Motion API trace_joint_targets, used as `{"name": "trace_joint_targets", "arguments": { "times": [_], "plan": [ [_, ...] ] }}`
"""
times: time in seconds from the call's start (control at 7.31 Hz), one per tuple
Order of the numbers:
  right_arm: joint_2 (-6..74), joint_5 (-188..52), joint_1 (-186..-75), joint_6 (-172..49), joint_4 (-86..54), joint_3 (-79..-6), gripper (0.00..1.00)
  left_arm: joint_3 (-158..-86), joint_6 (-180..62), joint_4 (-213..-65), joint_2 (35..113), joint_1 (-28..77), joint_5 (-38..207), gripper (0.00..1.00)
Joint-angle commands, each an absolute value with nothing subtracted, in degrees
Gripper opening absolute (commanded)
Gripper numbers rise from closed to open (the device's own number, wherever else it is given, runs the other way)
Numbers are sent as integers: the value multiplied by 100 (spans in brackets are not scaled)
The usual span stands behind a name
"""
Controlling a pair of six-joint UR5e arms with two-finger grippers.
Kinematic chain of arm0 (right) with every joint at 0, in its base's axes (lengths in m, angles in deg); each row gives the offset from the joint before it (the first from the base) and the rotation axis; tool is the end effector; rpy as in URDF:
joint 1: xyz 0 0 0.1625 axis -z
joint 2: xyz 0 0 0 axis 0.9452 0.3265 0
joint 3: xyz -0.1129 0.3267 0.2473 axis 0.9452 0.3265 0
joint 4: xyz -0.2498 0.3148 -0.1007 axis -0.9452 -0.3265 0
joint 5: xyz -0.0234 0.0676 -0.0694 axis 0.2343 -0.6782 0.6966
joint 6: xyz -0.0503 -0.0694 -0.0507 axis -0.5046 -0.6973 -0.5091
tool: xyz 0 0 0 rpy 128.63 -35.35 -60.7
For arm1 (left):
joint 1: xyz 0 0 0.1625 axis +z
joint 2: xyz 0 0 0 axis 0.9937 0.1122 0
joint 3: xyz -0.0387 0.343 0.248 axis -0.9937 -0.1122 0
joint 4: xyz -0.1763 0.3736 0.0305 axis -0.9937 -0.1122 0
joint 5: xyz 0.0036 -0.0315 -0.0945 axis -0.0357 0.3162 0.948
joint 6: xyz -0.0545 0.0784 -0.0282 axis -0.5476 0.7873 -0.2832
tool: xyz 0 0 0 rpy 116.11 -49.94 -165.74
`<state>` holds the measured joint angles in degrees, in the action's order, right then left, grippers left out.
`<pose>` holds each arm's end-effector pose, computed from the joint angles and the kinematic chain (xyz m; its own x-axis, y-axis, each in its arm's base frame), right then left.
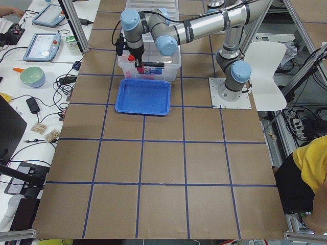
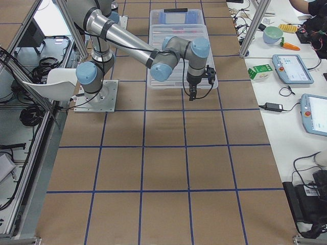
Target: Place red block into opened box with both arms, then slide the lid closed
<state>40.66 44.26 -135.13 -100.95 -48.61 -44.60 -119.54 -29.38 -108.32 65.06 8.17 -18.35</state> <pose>-0.1285 -0.5743 0.3502 -0.9986 0.0535 -0.0052 0.0536 0.9985 -0.0121 -0.0026 -0.5779 0.4126 -0.9860 -0.0043 0.1664 0.0015 0.9994 0.0345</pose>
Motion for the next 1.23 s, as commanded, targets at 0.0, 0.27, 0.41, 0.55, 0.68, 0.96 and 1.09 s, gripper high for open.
{"name": "trace_joint_targets", "arguments": {
  "times": [0.0,0.27,0.41,0.55,0.68,0.96,1.09],
  "plan": [
    [4070,4418,-13405,-10185,-4861,-4455,100,-12009,-3699,-10730,6528,97,-1851,12],
    [4079,4418,-13405,-10177,-4835,-4455,100,-12062,-4090,-10309,6643,-387,-1868,13],
    [4088,4418,-13405,-10177,-4826,-4455,100,-12115,-4361,-10325,6661,-555,-1868,13],
    [4123,4401,-13414,-10151,-4826,-4437,100,-12367,-4546,-10204,6670,-652,-1859,13],
    [4262,4383,-13466,-10107,-4765,-4324,100,-12709,-4539,-9715,6670,-671,-1868,13],
    [4307,4339,-13510,-10089,-3445,-3379,100,-13142,-4627,-9254,6687,-706,-1877,13],
    [4351,4339,-13545,-10089,-2802,-2991,100,-13248,-4653,-9123,6731,-706,-1999,13]
  ]
}}
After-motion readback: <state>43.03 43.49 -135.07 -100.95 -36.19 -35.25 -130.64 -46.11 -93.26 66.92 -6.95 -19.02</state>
